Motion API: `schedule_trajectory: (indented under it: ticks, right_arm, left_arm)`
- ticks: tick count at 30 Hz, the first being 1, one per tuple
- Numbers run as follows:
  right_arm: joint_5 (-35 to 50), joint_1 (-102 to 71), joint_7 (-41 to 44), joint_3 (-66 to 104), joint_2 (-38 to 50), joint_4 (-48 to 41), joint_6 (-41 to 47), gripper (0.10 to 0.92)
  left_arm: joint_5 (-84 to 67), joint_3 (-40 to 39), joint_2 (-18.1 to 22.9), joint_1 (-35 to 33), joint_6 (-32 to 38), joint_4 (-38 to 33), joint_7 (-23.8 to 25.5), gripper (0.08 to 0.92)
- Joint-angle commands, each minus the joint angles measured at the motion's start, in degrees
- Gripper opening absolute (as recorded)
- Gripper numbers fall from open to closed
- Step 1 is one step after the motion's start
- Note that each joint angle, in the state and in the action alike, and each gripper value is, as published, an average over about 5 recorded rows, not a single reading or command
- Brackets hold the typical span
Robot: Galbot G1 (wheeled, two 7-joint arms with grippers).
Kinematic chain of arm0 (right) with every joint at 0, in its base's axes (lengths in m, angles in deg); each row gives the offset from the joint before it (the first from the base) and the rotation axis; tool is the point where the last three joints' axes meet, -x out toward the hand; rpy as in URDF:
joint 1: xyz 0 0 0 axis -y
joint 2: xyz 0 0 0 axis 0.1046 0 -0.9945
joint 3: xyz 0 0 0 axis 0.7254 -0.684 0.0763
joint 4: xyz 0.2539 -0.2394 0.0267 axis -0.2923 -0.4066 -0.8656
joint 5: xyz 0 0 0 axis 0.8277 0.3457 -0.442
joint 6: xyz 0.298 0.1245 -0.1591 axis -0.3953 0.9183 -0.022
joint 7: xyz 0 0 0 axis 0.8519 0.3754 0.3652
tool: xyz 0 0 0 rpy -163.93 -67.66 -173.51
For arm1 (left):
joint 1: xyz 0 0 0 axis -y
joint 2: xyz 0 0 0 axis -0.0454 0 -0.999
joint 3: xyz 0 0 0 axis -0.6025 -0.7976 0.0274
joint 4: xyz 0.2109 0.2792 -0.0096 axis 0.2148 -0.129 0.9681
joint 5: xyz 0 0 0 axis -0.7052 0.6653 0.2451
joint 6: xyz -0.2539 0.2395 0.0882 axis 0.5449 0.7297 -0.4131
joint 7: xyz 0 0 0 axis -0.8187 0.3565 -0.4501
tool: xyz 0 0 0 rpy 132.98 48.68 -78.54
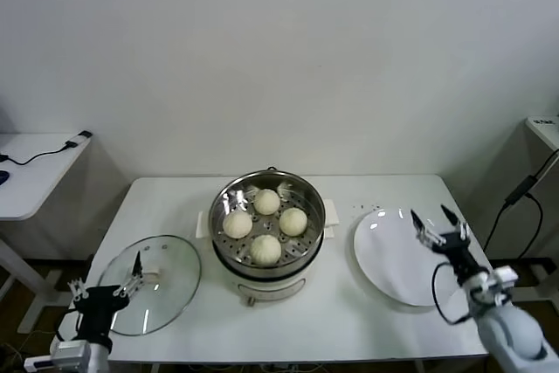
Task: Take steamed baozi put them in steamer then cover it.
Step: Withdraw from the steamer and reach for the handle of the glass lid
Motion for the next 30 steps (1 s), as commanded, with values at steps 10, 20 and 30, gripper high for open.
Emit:
schedule_trajectory:
  ticks: [10, 20, 30]
  right_arm:
    - [-5.0, -20.4, -1.4, 6.0, -13.8, 5.3, -3.4, 0.823]
    - [-6.0, -20.8, -1.9, 6.8, -15.9, 8.8, -0.9, 0.823]
    - [-6.7, -20.9, -2.5, 7.6, -17.1, 10.9, 0.4, 0.823]
  left_arm:
    - [55.1, 1.4, -6.2, -4.4, 8.3, 11.5, -13.5, 0.823]
    - [68.3, -1.4, -6.0, -2.2, 9.4, 23.8, -17.3, 0.823]
    - [71.8, -2.9, -6.8, 3.3, 10.1, 28.5, -18.1, 0.823]
